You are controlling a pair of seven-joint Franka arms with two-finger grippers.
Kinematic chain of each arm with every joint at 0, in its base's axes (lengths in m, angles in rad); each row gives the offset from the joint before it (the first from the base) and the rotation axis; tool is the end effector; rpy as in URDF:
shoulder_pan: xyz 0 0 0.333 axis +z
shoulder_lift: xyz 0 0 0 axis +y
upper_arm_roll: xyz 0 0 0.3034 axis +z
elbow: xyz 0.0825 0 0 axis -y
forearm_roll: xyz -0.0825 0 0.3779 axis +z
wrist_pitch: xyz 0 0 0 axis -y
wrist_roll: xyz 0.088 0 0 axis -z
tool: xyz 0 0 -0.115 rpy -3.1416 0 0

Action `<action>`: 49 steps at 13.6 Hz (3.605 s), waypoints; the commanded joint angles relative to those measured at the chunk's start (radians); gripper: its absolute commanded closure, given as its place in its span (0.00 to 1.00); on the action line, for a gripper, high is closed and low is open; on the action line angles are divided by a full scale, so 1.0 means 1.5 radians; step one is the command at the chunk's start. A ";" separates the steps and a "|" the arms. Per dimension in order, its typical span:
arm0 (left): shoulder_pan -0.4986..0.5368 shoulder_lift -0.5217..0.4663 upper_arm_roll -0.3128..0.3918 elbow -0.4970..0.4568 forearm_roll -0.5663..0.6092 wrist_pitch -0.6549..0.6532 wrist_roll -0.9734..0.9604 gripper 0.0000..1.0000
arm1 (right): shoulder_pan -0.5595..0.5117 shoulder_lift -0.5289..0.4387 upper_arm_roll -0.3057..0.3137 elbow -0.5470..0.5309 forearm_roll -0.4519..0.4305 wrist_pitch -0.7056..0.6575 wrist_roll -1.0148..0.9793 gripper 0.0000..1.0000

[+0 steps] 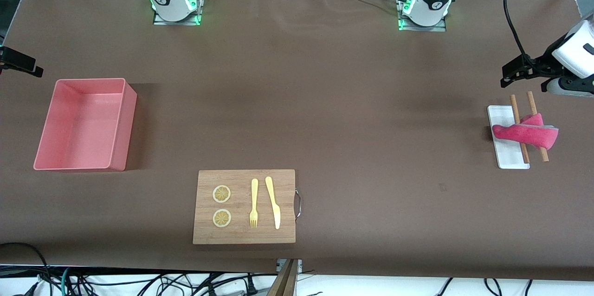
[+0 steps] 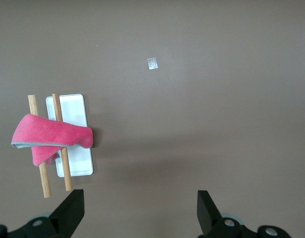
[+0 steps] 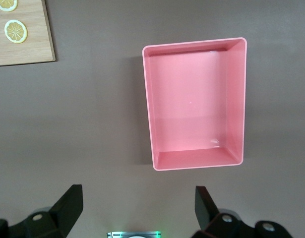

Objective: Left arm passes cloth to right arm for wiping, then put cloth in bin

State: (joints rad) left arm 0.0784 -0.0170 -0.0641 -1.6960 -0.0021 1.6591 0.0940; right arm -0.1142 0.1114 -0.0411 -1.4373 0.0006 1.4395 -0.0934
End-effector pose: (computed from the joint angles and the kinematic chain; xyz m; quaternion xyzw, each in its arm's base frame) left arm 0.5476 0.0074 0.5622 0.9992 -0.0397 -0.0099 0.0010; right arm 0.5600 -0.0863 0.5923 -0.9980 0.0309 0.0544 0.0048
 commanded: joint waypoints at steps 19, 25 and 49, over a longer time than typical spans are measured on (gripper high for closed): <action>0.019 0.034 0.001 0.033 -0.016 -0.048 -0.002 0.00 | -0.003 0.006 0.002 0.014 -0.003 0.001 -0.006 0.00; 0.049 0.048 0.002 0.033 -0.009 -0.060 -0.002 0.00 | -0.003 0.007 0.001 0.019 -0.003 0.006 -0.006 0.00; 0.310 0.312 0.001 0.122 0.109 0.093 0.832 0.00 | -0.004 0.010 0.001 0.022 -0.003 0.006 -0.005 0.00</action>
State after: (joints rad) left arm 0.5181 0.3950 -0.0513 -1.5520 0.1605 1.7766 1.2305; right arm -0.1144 0.1146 -0.0416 -1.4285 0.0006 1.4505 -0.0938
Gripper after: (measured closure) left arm 0.000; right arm 0.000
